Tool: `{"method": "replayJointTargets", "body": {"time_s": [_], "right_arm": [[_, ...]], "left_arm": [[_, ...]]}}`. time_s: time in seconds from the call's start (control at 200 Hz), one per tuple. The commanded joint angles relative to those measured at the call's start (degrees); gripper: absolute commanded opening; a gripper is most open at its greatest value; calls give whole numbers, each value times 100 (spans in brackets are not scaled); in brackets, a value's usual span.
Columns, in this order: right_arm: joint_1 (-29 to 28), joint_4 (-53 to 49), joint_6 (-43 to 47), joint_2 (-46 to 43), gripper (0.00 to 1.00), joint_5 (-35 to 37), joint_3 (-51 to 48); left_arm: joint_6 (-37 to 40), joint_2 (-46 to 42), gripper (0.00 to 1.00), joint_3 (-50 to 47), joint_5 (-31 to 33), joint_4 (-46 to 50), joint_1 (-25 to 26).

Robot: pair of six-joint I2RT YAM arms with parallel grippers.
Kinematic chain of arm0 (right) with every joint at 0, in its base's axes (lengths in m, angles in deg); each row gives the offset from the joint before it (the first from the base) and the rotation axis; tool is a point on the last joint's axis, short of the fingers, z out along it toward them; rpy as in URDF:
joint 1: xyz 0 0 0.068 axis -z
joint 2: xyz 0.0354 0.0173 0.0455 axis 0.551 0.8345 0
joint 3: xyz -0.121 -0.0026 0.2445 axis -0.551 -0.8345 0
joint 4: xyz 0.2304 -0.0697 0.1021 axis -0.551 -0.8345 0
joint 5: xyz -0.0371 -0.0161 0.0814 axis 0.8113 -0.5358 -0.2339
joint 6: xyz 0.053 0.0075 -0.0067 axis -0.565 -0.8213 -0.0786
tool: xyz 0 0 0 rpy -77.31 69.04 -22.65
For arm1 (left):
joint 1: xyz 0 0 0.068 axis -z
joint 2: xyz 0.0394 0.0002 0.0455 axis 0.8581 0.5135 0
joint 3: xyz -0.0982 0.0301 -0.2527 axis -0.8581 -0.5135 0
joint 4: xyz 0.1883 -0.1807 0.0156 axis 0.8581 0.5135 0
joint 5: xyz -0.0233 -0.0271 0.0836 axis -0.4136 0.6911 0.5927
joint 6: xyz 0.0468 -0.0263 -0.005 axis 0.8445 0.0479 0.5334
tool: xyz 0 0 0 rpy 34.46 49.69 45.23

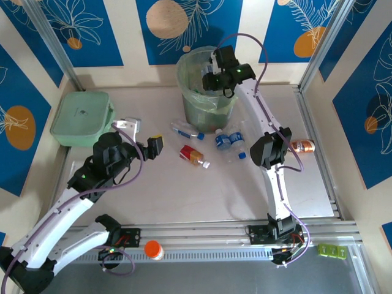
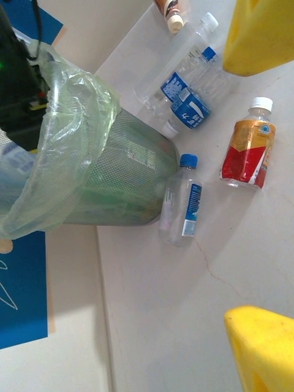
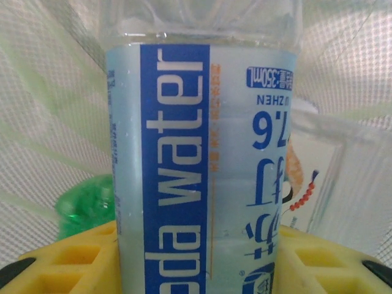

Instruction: Put the plastic bottles in the bin

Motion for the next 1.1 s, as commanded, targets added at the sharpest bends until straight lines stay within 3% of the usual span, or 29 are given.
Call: {"method": "replayJointTargets", "body": {"time_s": [0.0, 0.35, 0.655, 0.755, 0.915, 1.095], "right_arm": [[22, -319, -37, 224, 52, 204, 260], [-26, -325, 13, -27, 82, 238, 757], [-253, -29, 48, -1119, 81, 236, 769], [-454, 17, 134, -1554, 80, 197, 591], [-959, 447, 317, -2632, 79, 197, -707], [-1735, 1672, 647, -4357, 78, 195, -3426]], "left_arm": [[163, -125, 96, -51, 270, -139, 74], [254, -134, 98, -69, 641, -131, 103], [-160, -324, 99, -151, 983, -175, 111], [-194, -383, 99, -196, 823, -257, 113], [-619, 1, 99, 184, 661, 257, 113], [-1415, 367, 99, 502, 412, 1067, 103]]}}
